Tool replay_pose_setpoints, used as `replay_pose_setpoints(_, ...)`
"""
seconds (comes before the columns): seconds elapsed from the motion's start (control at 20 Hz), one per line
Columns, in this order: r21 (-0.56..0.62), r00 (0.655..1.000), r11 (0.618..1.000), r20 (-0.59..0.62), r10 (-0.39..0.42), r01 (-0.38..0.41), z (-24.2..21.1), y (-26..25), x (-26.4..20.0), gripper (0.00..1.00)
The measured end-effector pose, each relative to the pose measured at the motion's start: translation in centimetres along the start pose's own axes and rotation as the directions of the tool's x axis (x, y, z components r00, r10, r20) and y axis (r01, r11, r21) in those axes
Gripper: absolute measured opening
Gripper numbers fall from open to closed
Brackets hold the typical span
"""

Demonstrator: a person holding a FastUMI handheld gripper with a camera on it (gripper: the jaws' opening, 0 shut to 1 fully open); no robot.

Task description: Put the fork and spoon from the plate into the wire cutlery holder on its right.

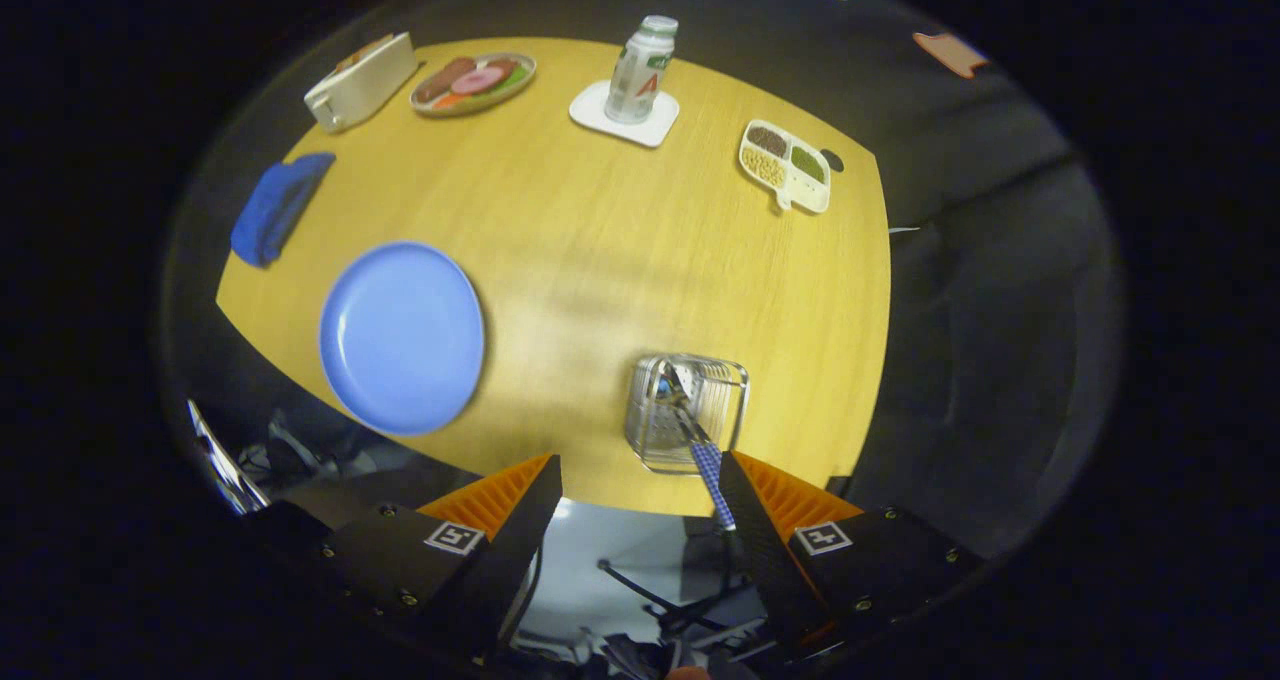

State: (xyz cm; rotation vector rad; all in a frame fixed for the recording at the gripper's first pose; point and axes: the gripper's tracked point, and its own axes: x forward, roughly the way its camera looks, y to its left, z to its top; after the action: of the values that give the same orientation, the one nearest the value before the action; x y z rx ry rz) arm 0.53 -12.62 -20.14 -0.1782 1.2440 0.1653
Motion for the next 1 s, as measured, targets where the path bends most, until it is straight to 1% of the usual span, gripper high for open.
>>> replay_pose_setpoints(0.1,0.036,0.993,0.998,0.103,0.055,-0.059,1.1,2.5,0.0,0.97)
replay_pose_setpoints(0.15,0.058,0.983,0.995,0.173,0.065,-0.076,1.9,3.3,-0.3,0.97)
replay_pose_setpoints(0.25,0.117,0.946,0.99,0.322,0.038,-0.08,3.8,4.2,-1.8,0.97)
replay_pose_setpoints(0.3,0.146,0.914,0.985,0.405,0.021,-0.088,4.8,4.7,-2.9,0.97)
replay_pose_setpoints(0.35,0.167,0.873,0.981,0.488,0.002,-0.096,6.1,5.0,-4.1,0.97)
replay_pose_setpoints(0.45,0.187,0.76,0.978,0.648,-0.051,-0.094,8.2,5.3,-7.1,0.97)
replay_pose_setpoints(0.55,0.174,0.641,0.977,0.766,-0.055,-0.124,8.5,6.5,-10.4,0.97)
replay_pose_setpoints(0.6,0.164,0.582,0.98,0.81,-0.066,-0.117,8.5,6.8,-11.2,0.97)
replay_pose_setpoints(0.7,0.192,0.482,0.979,0.866,-0.134,-0.074,8.8,6.0,-12.6,0.97)
replay_pose_setpoints(0.75,0.198,0.448,0.977,0.883,-0.142,-0.082,8.9,6.1,-13.2,0.97)
replay_pose_setpoints(0.8,0.187,0.419,0.978,0.898,-0.132,-0.092,9.2,6.5,-13.6,0.97)
replay_pose_setpoints(0.9,0.181,0.413,0.982,0.9,-0.14,-0.06,9.3,6.9,-13.7,0.97)
replay_pose_setpoints(1.0,0.157,0.391,0.988,0.909,-0.145,0.0,9.9,7.3,-14.7,0.97)
